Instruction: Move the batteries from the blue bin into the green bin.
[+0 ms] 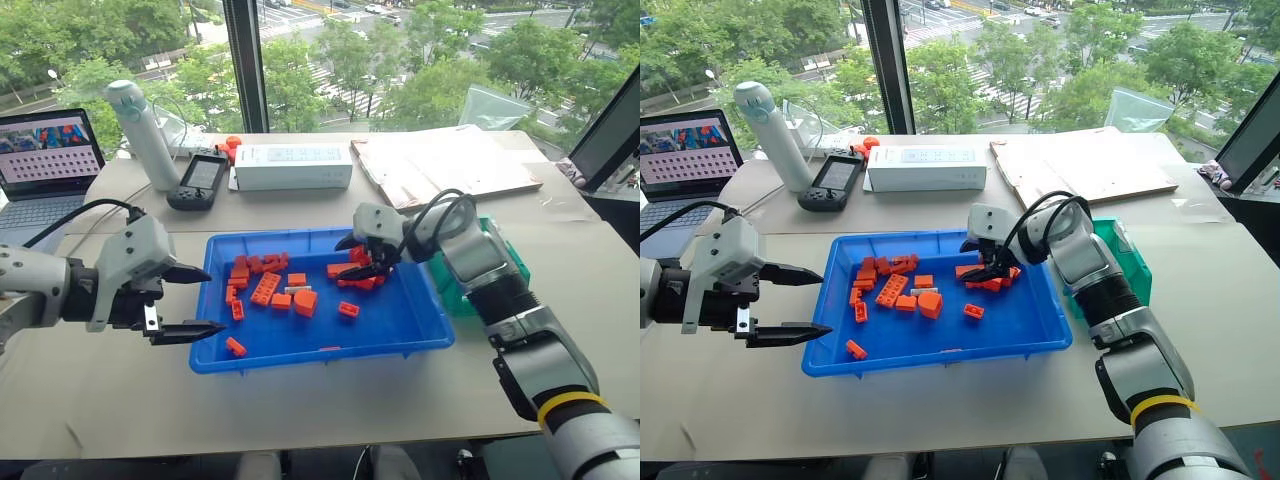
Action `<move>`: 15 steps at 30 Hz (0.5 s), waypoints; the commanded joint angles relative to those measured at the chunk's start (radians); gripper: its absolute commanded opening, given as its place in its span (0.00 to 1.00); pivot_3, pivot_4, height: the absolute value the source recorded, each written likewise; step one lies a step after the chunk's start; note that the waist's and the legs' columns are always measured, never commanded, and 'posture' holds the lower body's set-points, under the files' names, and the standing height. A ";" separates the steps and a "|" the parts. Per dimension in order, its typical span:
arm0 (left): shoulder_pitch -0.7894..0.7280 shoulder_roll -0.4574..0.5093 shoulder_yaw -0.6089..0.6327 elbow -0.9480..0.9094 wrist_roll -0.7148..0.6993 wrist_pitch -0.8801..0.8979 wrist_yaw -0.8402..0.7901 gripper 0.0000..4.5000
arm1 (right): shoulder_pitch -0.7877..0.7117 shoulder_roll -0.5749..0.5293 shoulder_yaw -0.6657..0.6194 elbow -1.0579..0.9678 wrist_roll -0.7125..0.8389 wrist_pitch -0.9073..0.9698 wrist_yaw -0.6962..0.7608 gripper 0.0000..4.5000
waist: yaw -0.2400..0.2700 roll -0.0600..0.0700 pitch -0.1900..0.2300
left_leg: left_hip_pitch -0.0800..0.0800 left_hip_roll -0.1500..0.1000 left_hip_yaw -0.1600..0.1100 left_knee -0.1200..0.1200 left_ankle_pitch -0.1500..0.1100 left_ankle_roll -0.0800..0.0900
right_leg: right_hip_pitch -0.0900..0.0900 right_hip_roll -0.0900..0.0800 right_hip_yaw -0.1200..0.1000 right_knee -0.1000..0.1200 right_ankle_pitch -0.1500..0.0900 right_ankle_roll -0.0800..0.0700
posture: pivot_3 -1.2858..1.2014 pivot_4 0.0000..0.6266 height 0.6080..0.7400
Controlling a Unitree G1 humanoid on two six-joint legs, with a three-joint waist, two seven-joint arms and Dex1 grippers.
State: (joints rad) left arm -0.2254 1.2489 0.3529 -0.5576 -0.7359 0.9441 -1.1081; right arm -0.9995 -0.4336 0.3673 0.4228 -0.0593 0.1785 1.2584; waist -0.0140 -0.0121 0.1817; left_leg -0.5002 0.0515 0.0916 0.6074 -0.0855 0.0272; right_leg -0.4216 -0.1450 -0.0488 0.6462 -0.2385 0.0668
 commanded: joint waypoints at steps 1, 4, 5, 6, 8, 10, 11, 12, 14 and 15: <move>0.000 0.012 0.042 -0.020 -0.016 0.006 0.013 1.00 | -0.001 0.031 0.023 0.008 -0.040 -0.049 -0.054 0.70 | 0.000 0.000 0.000 | 0.000 0.000 0.000 0.000 0.000 0.000 | 0.000 0.000 0.000 0.000 0.000 0.000 | 0.52 0.24 1.00; 0.003 0.014 0.045 -0.020 -0.022 0.004 0.019 1.00 | 0.006 0.058 0.053 0.046 -0.075 -0.091 -0.083 0.70 | 0.002 0.000 0.000 | 0.000 0.000 0.000 0.000 0.000 0.000 | -0.002 0.000 0.000 0.000 0.000 0.000 | 0.52 0.24 1.00; 0.003 0.014 0.044 -0.021 -0.023 0.004 0.021 1.00 | 0.005 0.068 0.060 0.061 -0.081 -0.099 -0.091 0.70 | 0.002 0.000 0.000 | 0.000 0.000 0.000 0.000 0.000 0.000 | -0.002 0.000 0.000 0.000 0.000 0.000 | 0.52 0.24 1.00; 0.002 0.014 0.044 -0.022 -0.026 0.004 0.024 1.00 | 0.004 0.081 0.067 0.082 -0.090 -0.106 -0.101 0.70 | 0.002 0.000 0.000 | 0.000 0.000 0.000 0.000 0.000 0.000 | -0.002 0.000 0.000 0.000 0.000 0.000 | 0.52 0.24 1.00; 0.002 0.012 0.044 -0.026 -0.030 0.005 0.029 1.00 | 0.005 0.100 0.075 0.104 -0.098 -0.112 -0.108 0.70 | 0.001 0.000 0.000 | 0.000 0.000 0.000 0.000 0.000 0.000 | -0.002 0.000 0.000 0.000 0.000 0.000 | 0.52 0.24 1.00; 0.004 0.012 0.046 -0.026 -0.031 0.004 0.031 1.00 | 0.012 0.121 0.074 0.103 -0.084 -0.099 -0.097 0.70 | 0.001 0.000 0.000 | 0.000 0.000 0.000 0.000 0.000 0.000 | -0.002 0.000 0.000 0.000 0.000 0.000 | 0.52 0.24 1.00; 0.006 0.012 0.047 -0.026 -0.031 0.003 0.032 1.00 | 0.015 0.129 0.074 0.101 -0.077 -0.091 -0.092 0.70 | 0.000 0.000 0.000 | 0.000 0.000 0.000 0.000 0.000 0.000 | -0.001 0.000 0.000 0.000 0.000 0.000 | 0.52 0.24 1.00; 0.009 0.012 0.049 -0.027 -0.031 0.003 0.032 1.00 | 0.019 0.140 0.076 0.099 -0.072 -0.080 -0.087 0.70 | 0.000 0.000 0.000 | 0.000 0.000 0.000 0.000 0.000 0.000 | -0.001 0.000 0.000 0.000 0.000 0.000 | 0.52 0.24 1.00; 0.015 0.011 0.053 -0.029 -0.030 0.004 0.032 1.00 | 0.023 0.167 0.075 0.108 -0.063 -0.053 -0.084 0.70 | -0.001 0.000 0.000 | 0.000 0.000 0.000 0.000 0.000 0.000 | -0.001 0.000 0.000 0.000 0.000 0.000 | 0.52 0.24 1.00; 0.016 0.011 0.053 -0.030 -0.031 0.005 0.033 1.00 | 0.023 0.175 0.074 0.114 -0.064 -0.048 -0.086 0.70 | -0.001 0.000 0.000 | 0.000 0.000 0.000 -0.001 0.000 -0.001 | -0.001 0.000 0.000 0.000 0.000 0.000 | 0.52 0.24 1.00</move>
State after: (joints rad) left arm -0.2118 1.2490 0.3714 -0.5737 -0.7533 0.9448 -1.0794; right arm -0.9695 -0.2739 0.4562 0.5453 -0.1425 0.1132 1.1721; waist -0.0148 -0.0121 0.1817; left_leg -0.4999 0.0517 0.0914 0.6068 -0.0853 0.0265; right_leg -0.4230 -0.1446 -0.0490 0.6462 -0.2386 0.0666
